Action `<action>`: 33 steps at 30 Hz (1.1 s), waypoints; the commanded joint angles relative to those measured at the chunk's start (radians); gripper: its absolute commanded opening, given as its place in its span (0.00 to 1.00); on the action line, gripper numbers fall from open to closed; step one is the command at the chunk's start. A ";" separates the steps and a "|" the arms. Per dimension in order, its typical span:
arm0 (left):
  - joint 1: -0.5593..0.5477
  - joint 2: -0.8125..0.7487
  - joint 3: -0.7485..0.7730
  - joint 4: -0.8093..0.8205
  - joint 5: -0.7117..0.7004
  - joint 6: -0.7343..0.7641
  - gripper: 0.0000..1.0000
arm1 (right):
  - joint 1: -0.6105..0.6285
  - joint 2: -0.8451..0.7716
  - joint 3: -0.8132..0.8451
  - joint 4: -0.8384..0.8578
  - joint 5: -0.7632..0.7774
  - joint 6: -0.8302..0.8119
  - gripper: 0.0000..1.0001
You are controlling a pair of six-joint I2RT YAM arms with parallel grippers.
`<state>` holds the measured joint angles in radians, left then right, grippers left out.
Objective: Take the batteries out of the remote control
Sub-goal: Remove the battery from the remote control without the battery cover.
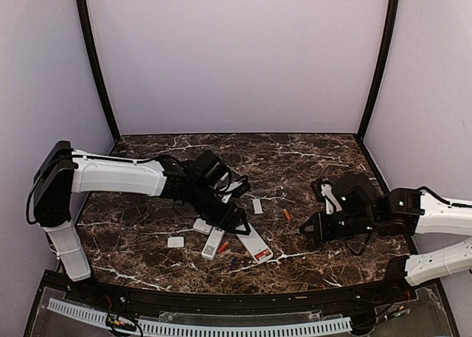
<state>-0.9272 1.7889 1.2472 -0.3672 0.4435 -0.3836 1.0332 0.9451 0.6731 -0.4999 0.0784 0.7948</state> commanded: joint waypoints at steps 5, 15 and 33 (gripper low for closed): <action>0.008 0.019 -0.050 0.035 -0.027 -0.028 0.70 | 0.049 0.046 0.018 0.102 0.070 0.022 0.00; 0.012 0.036 -0.074 0.051 -0.076 -0.025 0.65 | 0.068 0.104 0.024 0.086 0.078 -0.030 0.00; 0.011 0.131 0.016 0.002 -0.122 0.028 0.56 | 0.169 0.301 0.078 0.106 0.101 -0.077 0.00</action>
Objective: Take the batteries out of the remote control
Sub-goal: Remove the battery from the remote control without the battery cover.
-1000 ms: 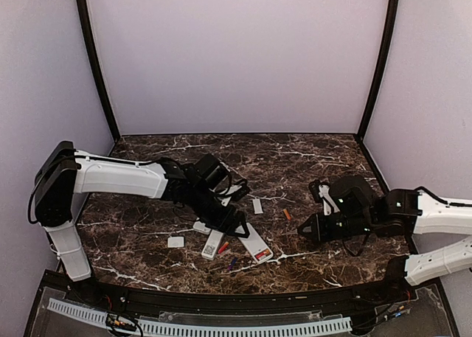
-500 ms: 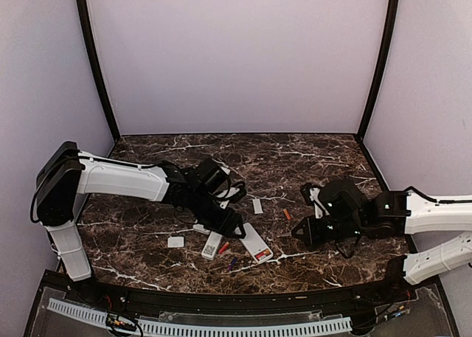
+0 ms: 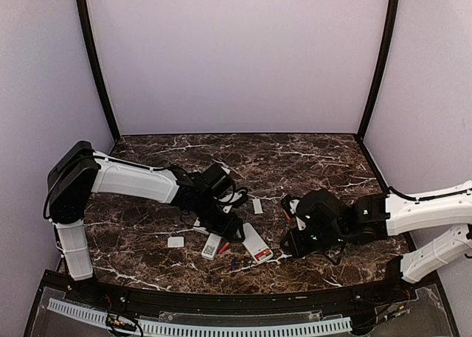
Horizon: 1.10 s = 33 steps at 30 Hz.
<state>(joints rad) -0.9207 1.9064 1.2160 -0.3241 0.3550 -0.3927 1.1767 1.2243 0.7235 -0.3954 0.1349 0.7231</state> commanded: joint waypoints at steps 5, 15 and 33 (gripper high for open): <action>0.005 0.046 0.072 -0.051 -0.055 0.054 0.53 | 0.034 0.029 0.037 -0.021 0.061 -0.012 0.00; 0.005 0.066 0.085 -0.057 -0.077 0.073 0.49 | 0.037 0.040 0.049 -0.023 0.078 -0.022 0.00; 0.005 0.070 0.086 -0.059 -0.074 0.077 0.47 | 0.041 0.091 0.074 -0.049 0.088 -0.024 0.00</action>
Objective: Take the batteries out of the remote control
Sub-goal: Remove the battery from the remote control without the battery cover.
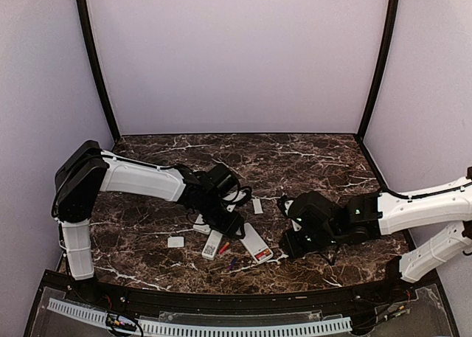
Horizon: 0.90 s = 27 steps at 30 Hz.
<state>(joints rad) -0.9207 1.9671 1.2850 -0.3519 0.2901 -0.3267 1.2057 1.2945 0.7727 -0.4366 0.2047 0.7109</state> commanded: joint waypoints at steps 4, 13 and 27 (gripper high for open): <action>0.005 0.013 0.019 -0.031 -0.008 0.012 0.46 | 0.013 0.036 0.027 -0.007 0.014 -0.012 0.00; 0.005 0.015 0.019 -0.030 0.002 0.011 0.44 | 0.017 0.052 0.035 -0.030 0.009 0.005 0.00; 0.005 0.039 0.006 -0.010 0.040 -0.012 0.39 | 0.018 0.036 -0.028 -0.055 -0.037 0.199 0.00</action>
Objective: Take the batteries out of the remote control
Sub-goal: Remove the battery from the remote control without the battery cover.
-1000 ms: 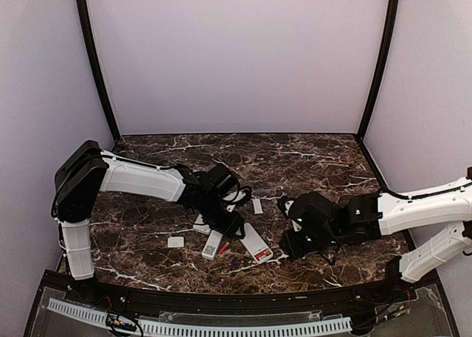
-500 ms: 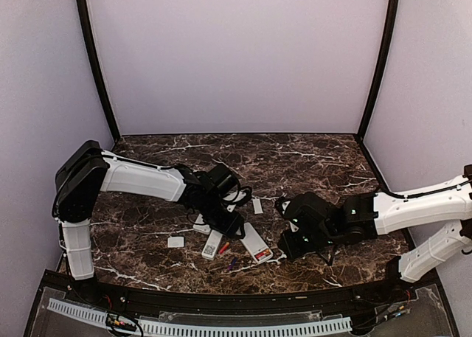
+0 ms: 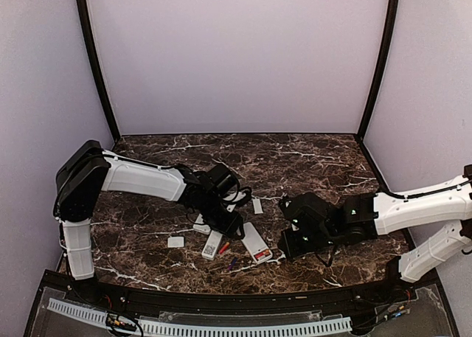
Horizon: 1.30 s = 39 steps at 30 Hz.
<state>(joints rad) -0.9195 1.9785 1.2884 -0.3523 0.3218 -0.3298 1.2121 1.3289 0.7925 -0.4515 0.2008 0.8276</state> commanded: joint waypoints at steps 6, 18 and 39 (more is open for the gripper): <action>0.005 0.044 -0.008 0.005 0.025 -0.024 0.34 | 0.010 -0.020 -0.088 -0.005 -0.053 0.167 0.00; 0.003 0.064 -0.017 0.017 0.052 -0.039 0.25 | 0.002 -0.126 -0.191 0.075 -0.052 0.343 0.00; -0.007 0.074 -0.018 0.017 0.060 -0.042 0.20 | -0.018 -0.155 -0.172 0.105 -0.023 0.288 0.00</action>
<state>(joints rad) -0.9184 2.0029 1.2881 -0.3302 0.4324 -0.3748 1.2015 1.1446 0.5835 -0.2890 0.1513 1.1690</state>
